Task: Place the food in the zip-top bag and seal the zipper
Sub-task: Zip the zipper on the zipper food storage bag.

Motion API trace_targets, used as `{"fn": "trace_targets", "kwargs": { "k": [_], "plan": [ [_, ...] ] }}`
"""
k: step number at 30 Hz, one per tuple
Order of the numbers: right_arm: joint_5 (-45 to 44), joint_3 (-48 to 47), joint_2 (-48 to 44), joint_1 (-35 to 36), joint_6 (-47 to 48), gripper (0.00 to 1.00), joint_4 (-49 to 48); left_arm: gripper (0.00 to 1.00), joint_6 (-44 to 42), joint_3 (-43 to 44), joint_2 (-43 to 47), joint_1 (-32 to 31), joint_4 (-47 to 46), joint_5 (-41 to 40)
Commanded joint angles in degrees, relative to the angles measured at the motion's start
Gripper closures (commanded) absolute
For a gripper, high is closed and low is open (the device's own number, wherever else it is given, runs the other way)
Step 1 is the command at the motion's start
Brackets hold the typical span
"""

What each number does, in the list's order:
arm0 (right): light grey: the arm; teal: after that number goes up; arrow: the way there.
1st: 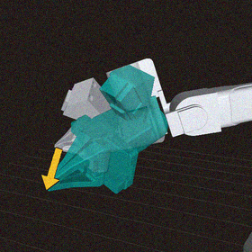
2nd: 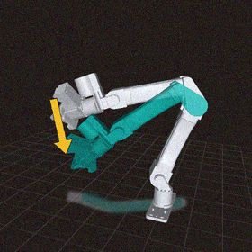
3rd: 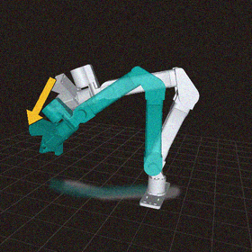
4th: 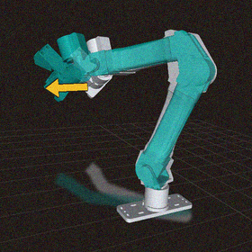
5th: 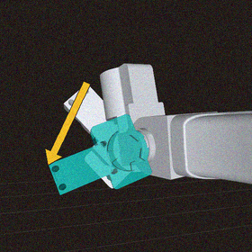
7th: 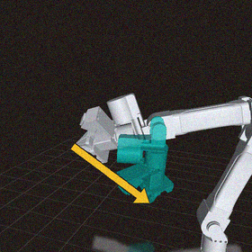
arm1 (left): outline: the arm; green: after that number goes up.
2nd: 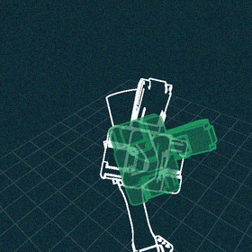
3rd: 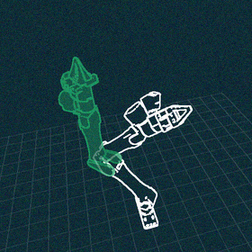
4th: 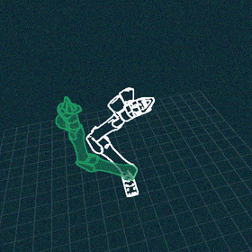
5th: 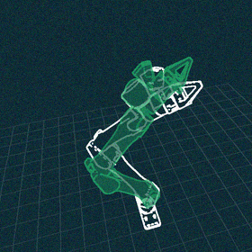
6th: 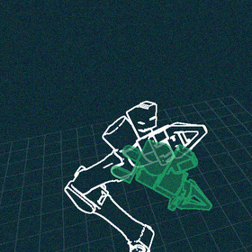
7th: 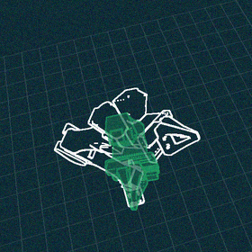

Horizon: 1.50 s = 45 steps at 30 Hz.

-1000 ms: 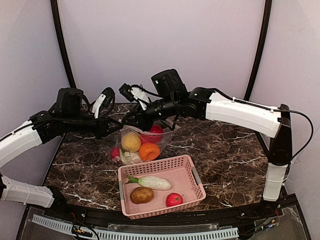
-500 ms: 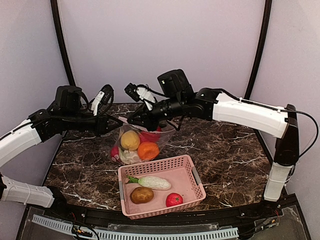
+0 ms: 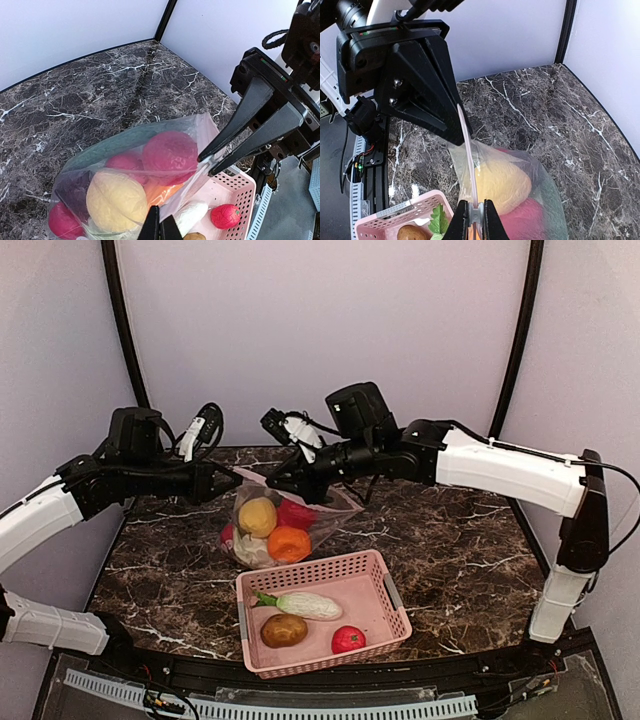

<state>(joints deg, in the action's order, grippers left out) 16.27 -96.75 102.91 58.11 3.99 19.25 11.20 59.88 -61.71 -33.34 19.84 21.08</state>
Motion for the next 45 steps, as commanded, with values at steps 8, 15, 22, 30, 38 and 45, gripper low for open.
{"fn": "trace_targets", "kwargs": {
  "k": [8,15,22,30,38,45],
  "plan": [
    [-5.0,5.8,-5.6,-1.8,-1.5,1.00,4.6,0.99,2.8,2.7,0.3,3.8,-2.9,-4.4],
    [-6.9,9.5,-9.2,-2.0,-3.4,1.00,5.5,0.99,3.8,2.9,0.0,5.4,-2.4,-4.8],
    [-8.6,13.2,-11.8,-2.5,-4.0,1.00,6.4,0.99,4.6,3.1,-0.6,6.2,-2.6,-4.4],
    [-9.8,16.8,-14.5,-2.7,-6.0,1.00,6.9,0.99,5.0,3.3,-1.4,7.1,-2.8,-4.3],
    [-10.9,20.0,-17.0,-2.9,-7.3,1.00,7.5,0.99,4.9,3.6,-1.7,8.3,-2.1,-4.2],
    [-11.6,21.9,-18.5,-2.8,-8.1,1.00,8.2,0.99,4.6,3.8,-1.8,9.3,-1.5,-3.3]
  ]
}}
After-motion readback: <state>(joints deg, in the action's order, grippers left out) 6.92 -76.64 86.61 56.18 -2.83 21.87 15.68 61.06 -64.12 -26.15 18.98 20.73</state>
